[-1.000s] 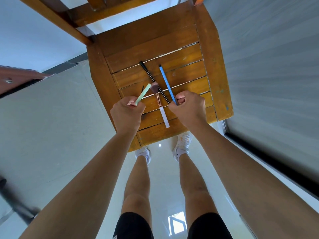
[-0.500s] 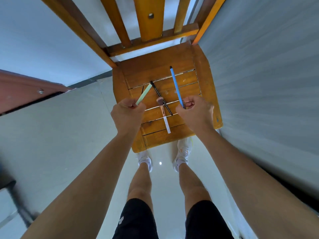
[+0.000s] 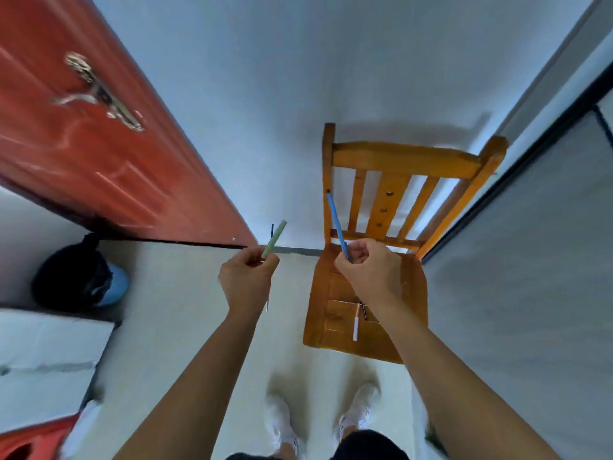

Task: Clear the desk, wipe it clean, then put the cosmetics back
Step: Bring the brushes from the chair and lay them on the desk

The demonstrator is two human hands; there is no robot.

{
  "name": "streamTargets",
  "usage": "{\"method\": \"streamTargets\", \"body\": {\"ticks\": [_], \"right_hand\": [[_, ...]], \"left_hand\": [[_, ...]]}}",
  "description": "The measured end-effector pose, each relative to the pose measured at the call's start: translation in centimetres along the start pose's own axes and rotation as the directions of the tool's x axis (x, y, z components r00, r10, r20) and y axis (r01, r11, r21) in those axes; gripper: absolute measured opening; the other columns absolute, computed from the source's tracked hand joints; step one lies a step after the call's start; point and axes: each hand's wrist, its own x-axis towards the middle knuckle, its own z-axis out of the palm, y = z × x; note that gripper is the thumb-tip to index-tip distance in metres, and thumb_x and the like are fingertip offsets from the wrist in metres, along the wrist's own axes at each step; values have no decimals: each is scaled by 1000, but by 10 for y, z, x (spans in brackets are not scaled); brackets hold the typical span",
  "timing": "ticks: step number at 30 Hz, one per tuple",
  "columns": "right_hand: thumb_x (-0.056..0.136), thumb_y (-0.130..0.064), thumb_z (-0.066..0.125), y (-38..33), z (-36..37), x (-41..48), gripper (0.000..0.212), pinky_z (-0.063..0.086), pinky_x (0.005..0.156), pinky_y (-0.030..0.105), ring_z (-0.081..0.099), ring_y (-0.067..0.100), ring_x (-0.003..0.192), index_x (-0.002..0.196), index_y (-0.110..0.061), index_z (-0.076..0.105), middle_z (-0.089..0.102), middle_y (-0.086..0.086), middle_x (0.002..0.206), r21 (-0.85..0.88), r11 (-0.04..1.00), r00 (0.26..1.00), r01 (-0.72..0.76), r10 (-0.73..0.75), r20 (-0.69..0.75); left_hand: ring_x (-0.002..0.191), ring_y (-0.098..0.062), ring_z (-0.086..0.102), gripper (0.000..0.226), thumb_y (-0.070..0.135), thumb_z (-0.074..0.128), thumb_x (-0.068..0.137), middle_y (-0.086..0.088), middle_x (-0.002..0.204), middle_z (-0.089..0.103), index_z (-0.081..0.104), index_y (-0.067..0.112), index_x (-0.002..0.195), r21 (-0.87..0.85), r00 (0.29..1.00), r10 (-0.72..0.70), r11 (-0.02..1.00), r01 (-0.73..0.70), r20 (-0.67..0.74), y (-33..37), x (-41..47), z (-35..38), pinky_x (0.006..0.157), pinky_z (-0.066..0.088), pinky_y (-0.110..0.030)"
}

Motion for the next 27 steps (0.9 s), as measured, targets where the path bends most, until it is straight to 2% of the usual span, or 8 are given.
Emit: {"method": "streamTargets", "body": {"ticks": [4,7,10,14,17,21,24,27], "right_hand": [[80,-31,81,-76,27,-31,19,53,64,15,63,4,71,94,-26,70,66,-14,83,29,979,977,203,-204,56],[78,-33,81,-133,59,-69,20,55,66,19,63,5,70,91,-30,66,67,-13,83,63,945,939,320,-325,111],[75,-30,82,-191,104,-122,20,54,64,21,64,5,67,80,-34,63,67,-17,75,100,896,883,432,-443,157],[71,-20,80,-260,193,-219,12,54,68,22,65,6,65,80,-22,73,69,-12,69,188,844,809,502,-535,242],[70,-19,80,-301,266,-301,14,41,59,6,62,1,65,82,-20,74,67,-12,66,237,800,726,551,-599,338],[71,-26,78,-340,350,-401,14,43,60,11,63,0,65,83,-24,72,67,-14,68,301,772,581,559,-624,523],[71,-29,79,-362,400,-462,13,46,62,15,63,3,67,81,-23,72,67,-12,70,333,713,462,617,-670,581],[71,-30,78,-377,447,-503,14,47,62,15,61,3,67,81,-24,71,66,-13,71,341,688,378,641,-669,640]], "left_hand": [[58,3,63,20,18,76,74,20,64,69,70,36,69,-69,990,-6,998,-4,-142,9,-4,-95,57,46,-18],[54,5,59,13,17,77,73,22,59,66,74,30,75,-95,968,13,995,-38,-253,-1,-10,-174,54,44,-13],[50,4,55,14,17,77,73,18,58,65,73,31,73,-129,929,-7,991,-44,-371,-31,-22,-264,50,41,-10],[48,1,54,11,19,75,76,17,58,64,75,30,77,-173,859,-69,985,-23,-508,-96,-54,-404,45,37,-8],[53,3,57,12,16,74,78,21,63,66,75,28,78,-110,796,-59,994,-10,-602,-148,-88,-506,45,38,-8],[54,-1,60,9,22,74,78,18,59,66,73,31,80,-99,664,-137,991,95,-735,-210,-133,-621,48,40,-13],[55,6,59,10,22,75,78,19,57,64,72,31,81,-147,557,-195,980,131,-807,-249,-158,-680,47,40,-7],[57,-2,61,9,26,76,78,18,62,67,71,34,79,-228,476,-285,958,175,-832,-287,-171,-721,49,41,-10]]}}
